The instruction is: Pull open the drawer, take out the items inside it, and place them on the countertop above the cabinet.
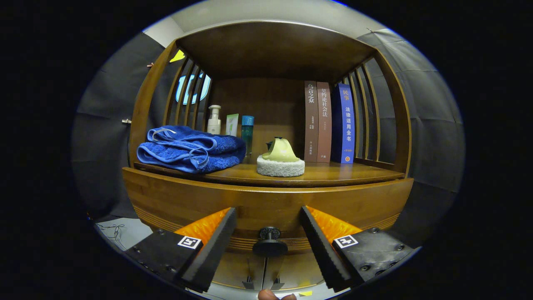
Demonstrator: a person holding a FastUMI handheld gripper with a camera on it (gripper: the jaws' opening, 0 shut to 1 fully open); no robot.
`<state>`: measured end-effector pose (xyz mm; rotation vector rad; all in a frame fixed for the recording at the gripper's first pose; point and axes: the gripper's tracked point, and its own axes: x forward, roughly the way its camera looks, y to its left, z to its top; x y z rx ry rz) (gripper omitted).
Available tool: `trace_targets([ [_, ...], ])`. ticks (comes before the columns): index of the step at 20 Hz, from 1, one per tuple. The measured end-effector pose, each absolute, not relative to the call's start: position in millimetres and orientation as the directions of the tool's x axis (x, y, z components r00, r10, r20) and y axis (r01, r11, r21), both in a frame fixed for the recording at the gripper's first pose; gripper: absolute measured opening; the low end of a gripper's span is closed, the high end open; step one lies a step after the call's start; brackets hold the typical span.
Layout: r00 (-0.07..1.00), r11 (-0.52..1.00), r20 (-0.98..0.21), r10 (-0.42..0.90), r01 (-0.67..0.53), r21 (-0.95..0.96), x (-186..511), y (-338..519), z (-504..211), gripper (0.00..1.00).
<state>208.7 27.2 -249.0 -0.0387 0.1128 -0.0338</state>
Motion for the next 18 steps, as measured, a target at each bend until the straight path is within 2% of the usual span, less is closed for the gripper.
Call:
trace_targets([
  [13,0.991,0.999,-0.133,-0.02,0.013,-0.053,213.9,33.6,-246.9,1.0],
  [18,0.993,0.998,-0.114,-0.016,0.009,-0.066,194.5,34.2,-222.3,0.99],
])
